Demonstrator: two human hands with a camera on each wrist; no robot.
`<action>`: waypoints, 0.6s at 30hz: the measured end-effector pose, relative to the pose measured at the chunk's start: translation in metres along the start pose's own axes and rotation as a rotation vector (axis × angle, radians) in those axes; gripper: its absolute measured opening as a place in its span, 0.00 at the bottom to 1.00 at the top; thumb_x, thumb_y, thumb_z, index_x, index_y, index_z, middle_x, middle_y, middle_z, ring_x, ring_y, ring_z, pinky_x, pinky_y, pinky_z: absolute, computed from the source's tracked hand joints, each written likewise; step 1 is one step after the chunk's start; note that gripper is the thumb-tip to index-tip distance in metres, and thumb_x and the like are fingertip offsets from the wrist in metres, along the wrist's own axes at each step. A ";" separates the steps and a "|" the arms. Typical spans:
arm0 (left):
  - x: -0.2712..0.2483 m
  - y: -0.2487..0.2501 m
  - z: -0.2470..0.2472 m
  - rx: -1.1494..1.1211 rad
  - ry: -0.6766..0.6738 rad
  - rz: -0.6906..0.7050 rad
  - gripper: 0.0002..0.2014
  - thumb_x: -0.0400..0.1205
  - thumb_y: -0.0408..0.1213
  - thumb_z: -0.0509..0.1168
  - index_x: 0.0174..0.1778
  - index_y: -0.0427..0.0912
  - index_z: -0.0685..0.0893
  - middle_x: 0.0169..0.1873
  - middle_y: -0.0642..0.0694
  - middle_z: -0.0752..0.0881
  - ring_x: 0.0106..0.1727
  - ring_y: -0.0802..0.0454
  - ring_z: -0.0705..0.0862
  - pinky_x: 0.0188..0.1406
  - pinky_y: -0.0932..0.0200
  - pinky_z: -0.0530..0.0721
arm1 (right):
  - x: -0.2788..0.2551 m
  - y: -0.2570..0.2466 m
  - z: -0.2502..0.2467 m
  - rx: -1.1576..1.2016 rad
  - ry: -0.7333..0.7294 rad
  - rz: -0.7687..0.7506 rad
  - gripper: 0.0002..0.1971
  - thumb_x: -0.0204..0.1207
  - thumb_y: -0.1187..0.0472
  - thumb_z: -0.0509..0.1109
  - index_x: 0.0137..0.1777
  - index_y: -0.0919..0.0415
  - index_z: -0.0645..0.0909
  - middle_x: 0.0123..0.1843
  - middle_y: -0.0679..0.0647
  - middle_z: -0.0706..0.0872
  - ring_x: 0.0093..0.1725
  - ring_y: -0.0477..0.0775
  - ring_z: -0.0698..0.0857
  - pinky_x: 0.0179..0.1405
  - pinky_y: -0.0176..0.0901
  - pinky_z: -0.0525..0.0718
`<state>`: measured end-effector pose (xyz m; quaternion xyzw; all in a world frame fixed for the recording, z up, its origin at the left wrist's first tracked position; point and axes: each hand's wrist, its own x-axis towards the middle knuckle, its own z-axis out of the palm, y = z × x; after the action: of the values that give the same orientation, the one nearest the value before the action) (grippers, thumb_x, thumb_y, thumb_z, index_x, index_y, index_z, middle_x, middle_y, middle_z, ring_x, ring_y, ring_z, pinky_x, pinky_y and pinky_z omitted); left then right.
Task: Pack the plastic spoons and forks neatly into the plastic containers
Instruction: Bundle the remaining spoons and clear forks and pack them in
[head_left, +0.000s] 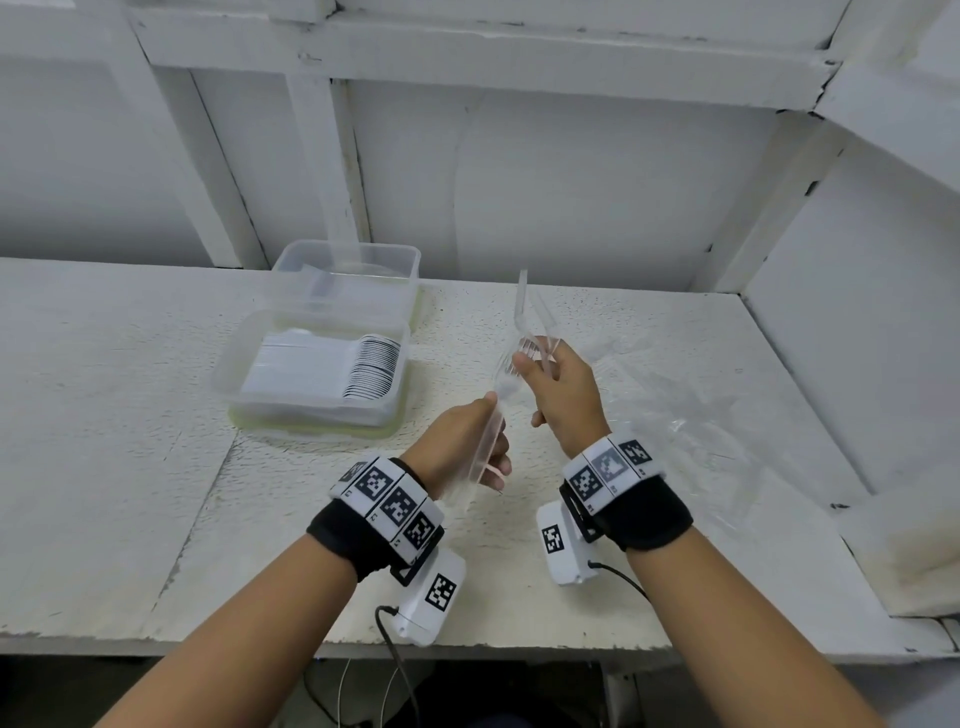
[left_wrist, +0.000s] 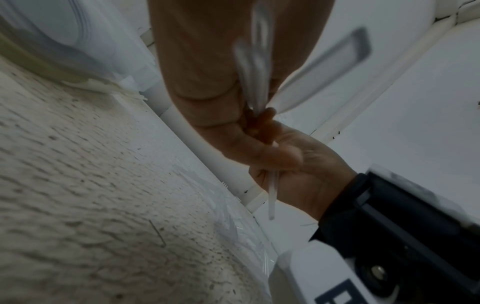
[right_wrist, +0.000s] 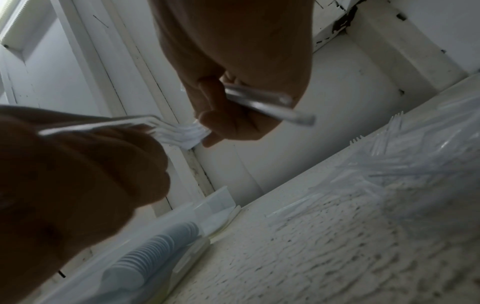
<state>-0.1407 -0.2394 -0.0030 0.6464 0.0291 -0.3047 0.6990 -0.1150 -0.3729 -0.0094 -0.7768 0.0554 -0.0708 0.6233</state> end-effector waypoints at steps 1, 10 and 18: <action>-0.001 0.001 0.000 -0.010 -0.023 -0.015 0.20 0.88 0.47 0.46 0.35 0.40 0.68 0.23 0.44 0.72 0.22 0.48 0.76 0.23 0.60 0.76 | 0.000 0.000 0.000 0.006 -0.002 0.004 0.12 0.79 0.55 0.67 0.60 0.57 0.78 0.43 0.48 0.84 0.25 0.36 0.78 0.17 0.31 0.73; 0.000 -0.003 -0.004 -0.070 -0.140 -0.003 0.23 0.84 0.58 0.47 0.39 0.41 0.72 0.16 0.51 0.65 0.13 0.57 0.62 0.13 0.72 0.62 | 0.003 -0.006 -0.002 -0.015 -0.031 -0.025 0.07 0.79 0.57 0.68 0.55 0.54 0.78 0.38 0.42 0.82 0.28 0.31 0.78 0.22 0.24 0.71; 0.006 -0.009 -0.005 -0.098 0.150 0.105 0.16 0.86 0.50 0.54 0.39 0.42 0.73 0.19 0.52 0.68 0.16 0.60 0.62 0.14 0.70 0.60 | -0.004 0.000 0.003 -0.085 -0.023 0.077 0.15 0.81 0.46 0.61 0.62 0.52 0.66 0.42 0.49 0.74 0.37 0.44 0.74 0.37 0.41 0.73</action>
<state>-0.1379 -0.2365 -0.0140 0.6329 0.0622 -0.2166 0.7407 -0.1182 -0.3693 -0.0104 -0.8006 0.0810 -0.0353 0.5926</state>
